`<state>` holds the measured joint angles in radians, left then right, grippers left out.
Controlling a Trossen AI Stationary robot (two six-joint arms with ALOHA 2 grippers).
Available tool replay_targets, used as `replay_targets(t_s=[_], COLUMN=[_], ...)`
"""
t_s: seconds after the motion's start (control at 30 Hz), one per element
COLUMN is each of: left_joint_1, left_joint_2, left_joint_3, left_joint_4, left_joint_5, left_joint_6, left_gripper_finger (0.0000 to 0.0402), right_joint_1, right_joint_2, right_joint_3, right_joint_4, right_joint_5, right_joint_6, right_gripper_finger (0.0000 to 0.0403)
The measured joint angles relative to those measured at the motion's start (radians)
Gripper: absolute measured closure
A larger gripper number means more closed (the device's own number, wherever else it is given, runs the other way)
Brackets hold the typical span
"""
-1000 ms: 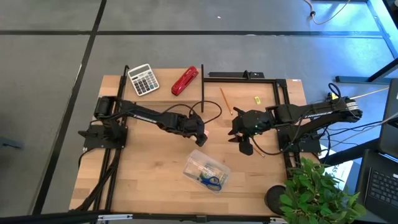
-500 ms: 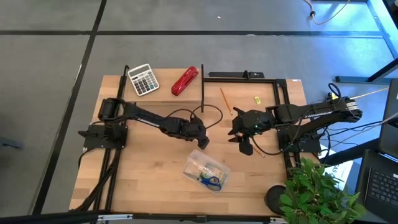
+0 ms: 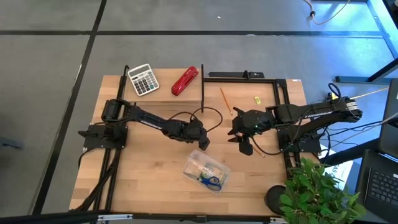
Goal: Pack school essentials
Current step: Put the pink sticky note into the transparent supply box
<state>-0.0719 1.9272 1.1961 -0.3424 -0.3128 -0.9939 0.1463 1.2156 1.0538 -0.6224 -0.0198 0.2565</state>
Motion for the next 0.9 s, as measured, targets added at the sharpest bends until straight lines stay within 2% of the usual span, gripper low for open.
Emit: replay_targets(t_s=[0.37,0.6,0.9], left_joint_1=[0.014,0.013,0.008], left_joint_2=[0.003,0.031,0.042], left_joint_3=[0.000,0.001,0.001], left_joint_4=[-0.027,0.035,0.038], left_joint_5=[-0.018,-0.018,-0.020], left_joint_6=[-0.002,-0.011,0.013], left_gripper_finger=[0.0001,0.0001,0.0001], right_joint_1=[0.000,0.000,0.000], right_joint_2=[-0.001,-0.001,-0.001], right_joint_3=[0.000,0.000,0.000], right_joint_4=[0.000,0.003,0.005], right_joint_5=[0.000,0.000,0.000], right_joint_6=[-0.001,-0.002,-0.001], right_gripper_finger=[0.0258,0.0258,0.0258])
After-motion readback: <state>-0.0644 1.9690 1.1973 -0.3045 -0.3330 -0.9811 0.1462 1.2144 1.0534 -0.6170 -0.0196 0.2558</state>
